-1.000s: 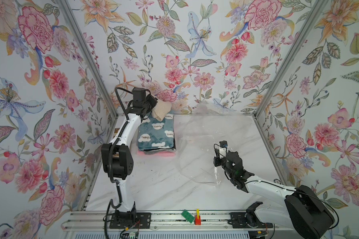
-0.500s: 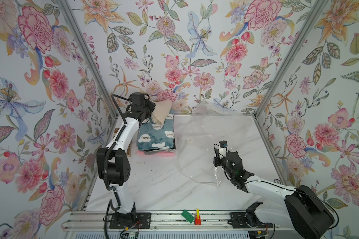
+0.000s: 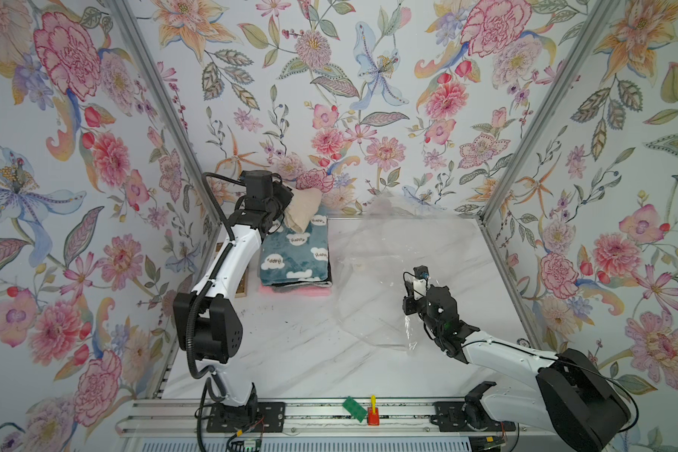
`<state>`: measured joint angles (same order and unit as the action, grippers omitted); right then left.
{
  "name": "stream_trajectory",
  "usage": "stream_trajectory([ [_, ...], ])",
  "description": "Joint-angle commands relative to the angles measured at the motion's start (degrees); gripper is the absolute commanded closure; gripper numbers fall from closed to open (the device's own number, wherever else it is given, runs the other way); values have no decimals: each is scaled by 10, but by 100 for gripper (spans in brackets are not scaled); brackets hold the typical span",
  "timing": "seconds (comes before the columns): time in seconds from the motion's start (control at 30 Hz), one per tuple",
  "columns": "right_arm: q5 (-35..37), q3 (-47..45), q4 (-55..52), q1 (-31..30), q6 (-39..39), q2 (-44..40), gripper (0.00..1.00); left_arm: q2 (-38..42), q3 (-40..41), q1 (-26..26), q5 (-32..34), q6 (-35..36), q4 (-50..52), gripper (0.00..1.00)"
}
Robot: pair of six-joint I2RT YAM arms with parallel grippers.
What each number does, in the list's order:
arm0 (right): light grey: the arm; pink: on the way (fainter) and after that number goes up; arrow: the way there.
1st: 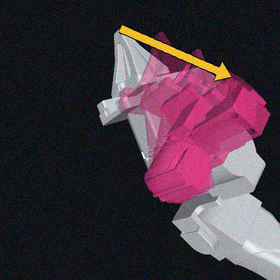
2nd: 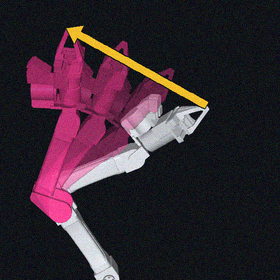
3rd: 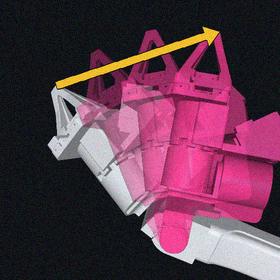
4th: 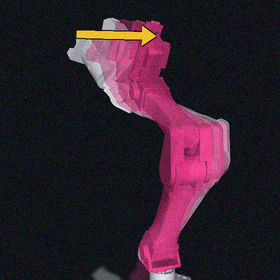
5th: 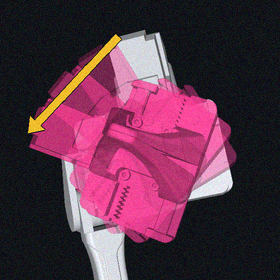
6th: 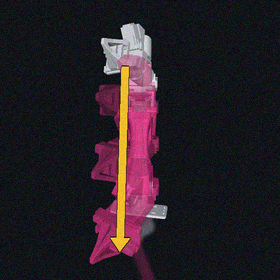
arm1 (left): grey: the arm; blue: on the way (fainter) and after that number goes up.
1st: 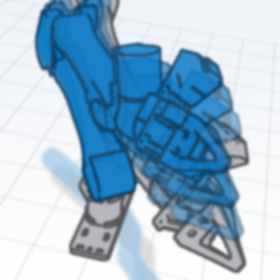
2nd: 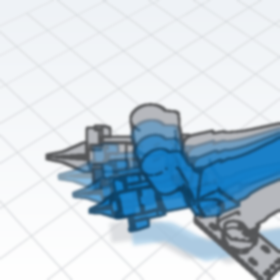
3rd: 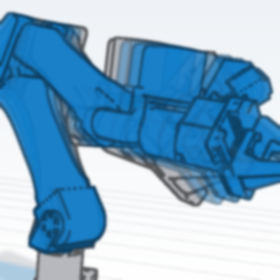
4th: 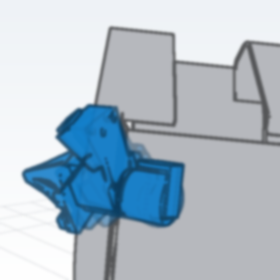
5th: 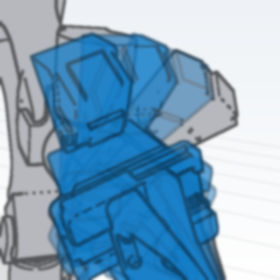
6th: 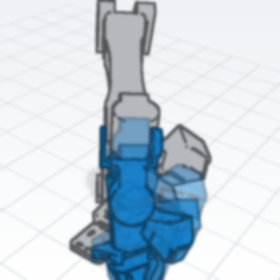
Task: Take the blanket out of the vacuum bag
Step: Place the blanket at the center of the board.
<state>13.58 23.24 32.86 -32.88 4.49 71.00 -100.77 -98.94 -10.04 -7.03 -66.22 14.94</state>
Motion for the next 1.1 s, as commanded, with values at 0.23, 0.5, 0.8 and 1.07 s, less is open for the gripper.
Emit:
stream_trajectory([
  [0.23,-13,15,5,-3,-3,9,100,106,128,-40,47,-23,-22,100],
  [0.5,-13,17,3,-4,-5,11,100,180,322,-47,47,-133,-98,100],
  [0.8,-17,23,-1,-6,-4,20,100,202,385,-71,101,-230,-91,100],
  [1.07,-18,26,-2,-7,-4,24,100,213,378,-92,80,-296,-134,100],
])
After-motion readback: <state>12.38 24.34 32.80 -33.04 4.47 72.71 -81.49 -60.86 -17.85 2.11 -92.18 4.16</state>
